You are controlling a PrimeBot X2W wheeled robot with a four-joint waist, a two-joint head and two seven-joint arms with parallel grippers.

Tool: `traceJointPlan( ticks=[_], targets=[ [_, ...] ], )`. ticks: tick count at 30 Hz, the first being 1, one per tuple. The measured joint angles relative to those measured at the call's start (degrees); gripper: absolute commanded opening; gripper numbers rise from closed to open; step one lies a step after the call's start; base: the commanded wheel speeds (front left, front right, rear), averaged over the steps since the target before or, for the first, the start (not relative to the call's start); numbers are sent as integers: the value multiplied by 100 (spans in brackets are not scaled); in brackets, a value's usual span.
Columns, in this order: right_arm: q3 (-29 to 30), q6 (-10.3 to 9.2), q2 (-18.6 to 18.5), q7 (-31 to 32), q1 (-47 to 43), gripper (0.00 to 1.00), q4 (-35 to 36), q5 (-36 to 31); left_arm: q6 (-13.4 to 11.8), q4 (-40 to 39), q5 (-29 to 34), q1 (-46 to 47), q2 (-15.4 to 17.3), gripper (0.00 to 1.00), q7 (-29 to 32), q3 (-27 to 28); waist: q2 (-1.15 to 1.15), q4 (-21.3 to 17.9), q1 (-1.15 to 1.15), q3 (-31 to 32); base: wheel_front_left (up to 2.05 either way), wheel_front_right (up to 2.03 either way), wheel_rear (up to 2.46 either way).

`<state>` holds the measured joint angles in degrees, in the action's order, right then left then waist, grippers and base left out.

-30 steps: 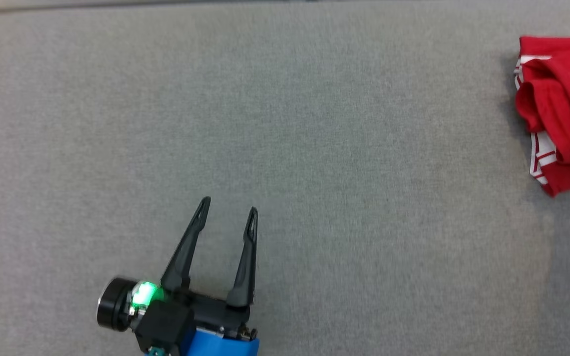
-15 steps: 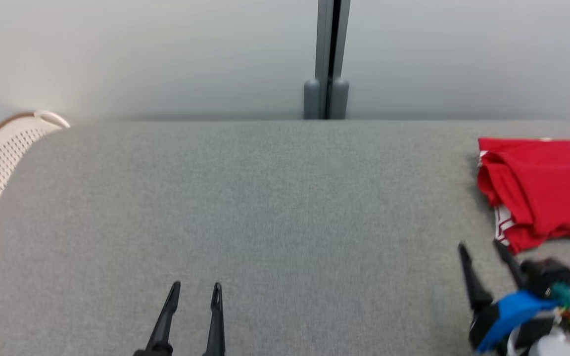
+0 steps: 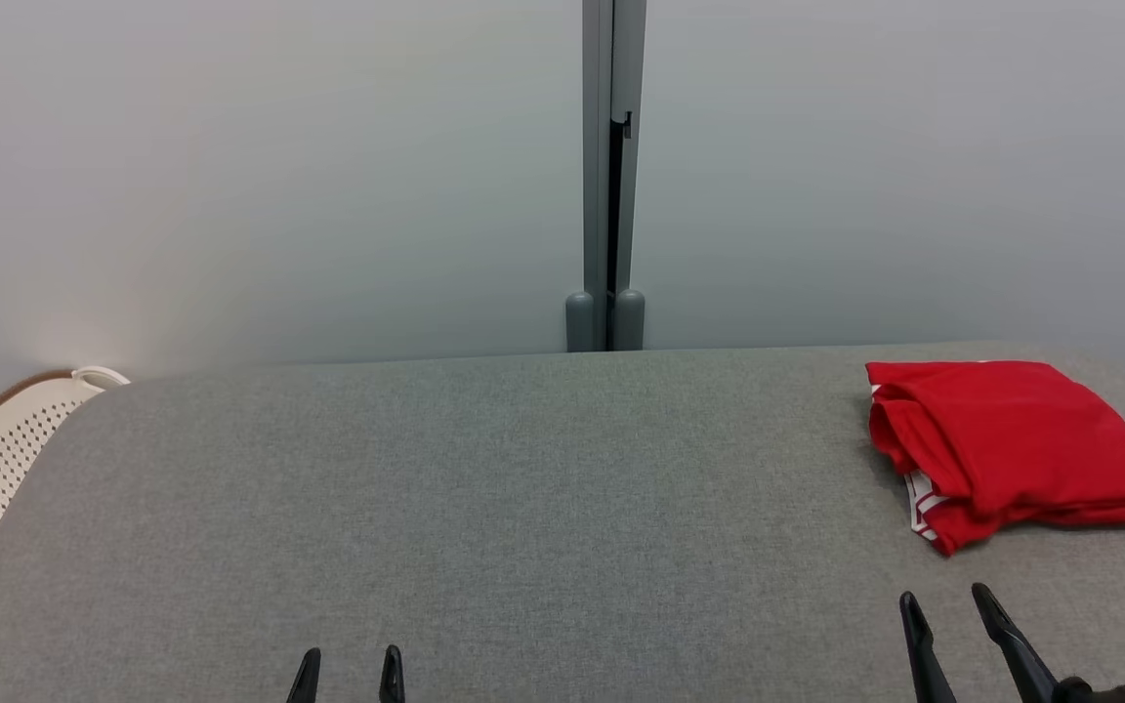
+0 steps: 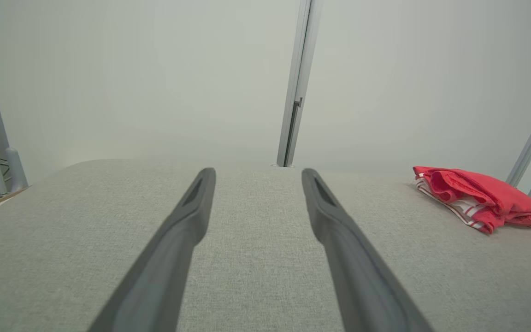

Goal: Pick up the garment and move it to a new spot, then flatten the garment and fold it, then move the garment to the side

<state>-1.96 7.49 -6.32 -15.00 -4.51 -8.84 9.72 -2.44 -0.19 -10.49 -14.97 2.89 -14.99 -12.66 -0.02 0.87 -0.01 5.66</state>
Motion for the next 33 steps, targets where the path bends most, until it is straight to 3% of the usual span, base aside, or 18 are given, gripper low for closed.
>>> traceJointPlan(
  ticks=[8, 22, 23, 29, 33],
  targets=[
    [23, 0, 24, -1, -898, 100, 779, 205, 133, -308, 90, -549, 0, 100, -1, 97, 1, -39, 0, 281, 0, 0, 0],
    [68, 0, 42, -2, -1202, 100, 872, 276, 296, -325, 238, -784, 0, 100, -1, 153, 2, -20, 1, 472, 0, 0, 0],
    [73, 0, 48, -2, -1216, 0, 876, 281, 291, -325, 268, -783, 0, 0, -1, 153, 2, -17, 1, 475, 0, 0, 0],
    [40, 0, 75, 34, -1224, 0, 572, 324, 286, -63, 270, -877, 7, 0, 29, 126, 2, -20, 1, 471, 0, 0, 0],
    [51, 0, 79, 133, -1210, 0, 506, 735, 291, -30, -187, -848, 21, 0, 91, 155, 2, -22, 1, 435, 0, 0, 0]
  ],
)
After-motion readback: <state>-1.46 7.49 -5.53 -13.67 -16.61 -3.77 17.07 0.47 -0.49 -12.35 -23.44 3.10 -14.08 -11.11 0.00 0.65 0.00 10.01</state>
